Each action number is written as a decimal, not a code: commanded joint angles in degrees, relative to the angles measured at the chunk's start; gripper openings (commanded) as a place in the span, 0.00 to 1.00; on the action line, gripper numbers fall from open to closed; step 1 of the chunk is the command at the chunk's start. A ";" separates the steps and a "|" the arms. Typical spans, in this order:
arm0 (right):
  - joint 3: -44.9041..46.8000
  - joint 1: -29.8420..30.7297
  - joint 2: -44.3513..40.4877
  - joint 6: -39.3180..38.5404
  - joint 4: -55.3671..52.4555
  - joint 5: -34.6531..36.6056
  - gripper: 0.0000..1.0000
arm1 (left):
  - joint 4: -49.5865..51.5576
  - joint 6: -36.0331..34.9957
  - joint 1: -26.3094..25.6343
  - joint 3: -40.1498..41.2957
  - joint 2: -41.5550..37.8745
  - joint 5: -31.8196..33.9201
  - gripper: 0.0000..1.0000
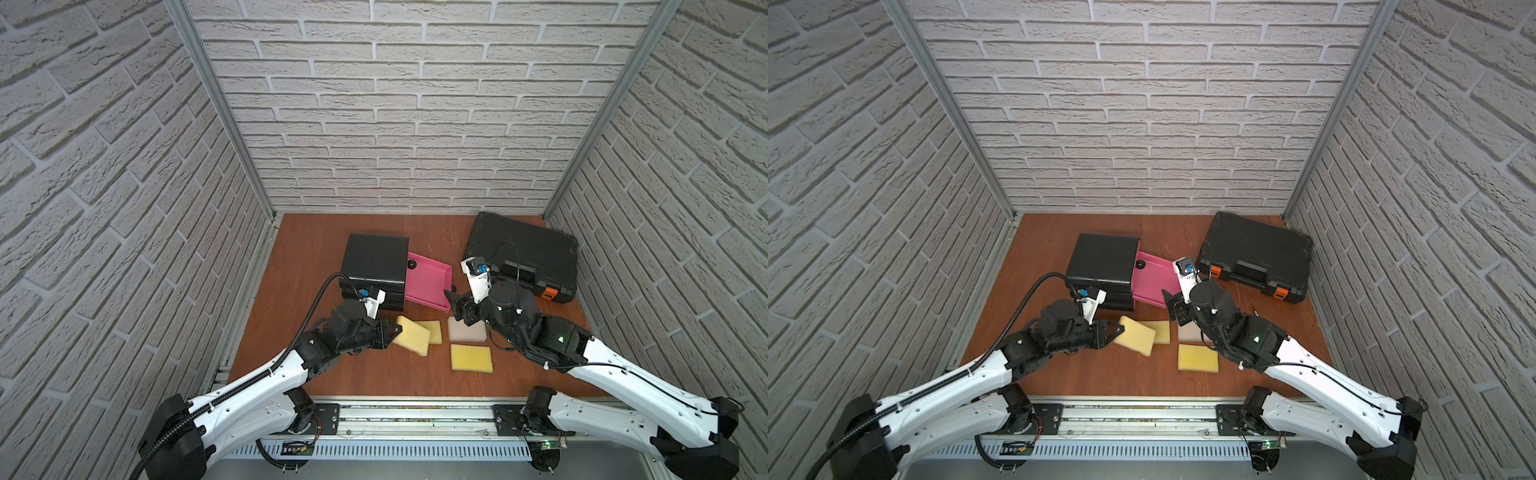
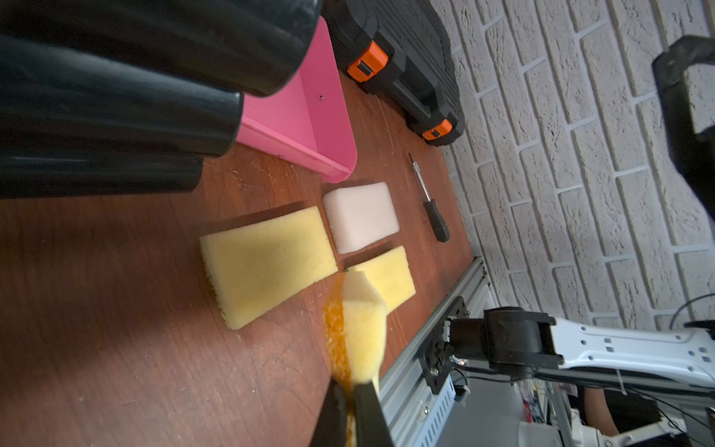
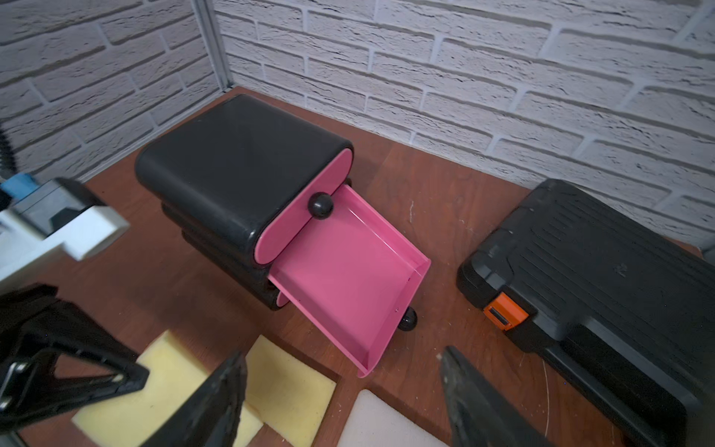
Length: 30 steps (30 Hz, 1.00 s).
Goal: Take the sponge out of the drawer
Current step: Pick up the sponge from the drawer, then place the sponge at the center of the board.
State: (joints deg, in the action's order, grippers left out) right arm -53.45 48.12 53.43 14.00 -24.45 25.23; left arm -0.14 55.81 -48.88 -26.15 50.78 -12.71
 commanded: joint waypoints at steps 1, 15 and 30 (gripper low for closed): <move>-0.30 -1.11 1.68 5.29 -0.28 2.77 0.80 | -11.57 4.75 -3.24 4.25 -1.87 10.57 0.00; 1.50 -3.38 2.38 8.11 -1.11 3.52 0.80 | -31.54 14.85 -14.90 15.09 7.55 24.09 0.00; 4.23 -4.00 0.59 8.51 -1.55 2.73 0.80 | -29.19 11.22 -21.38 15.11 5.85 34.36 0.00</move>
State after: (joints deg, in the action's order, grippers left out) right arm -49.93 44.38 55.79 21.71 -26.44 27.55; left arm -32.29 69.58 -70.22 -9.74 59.35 17.72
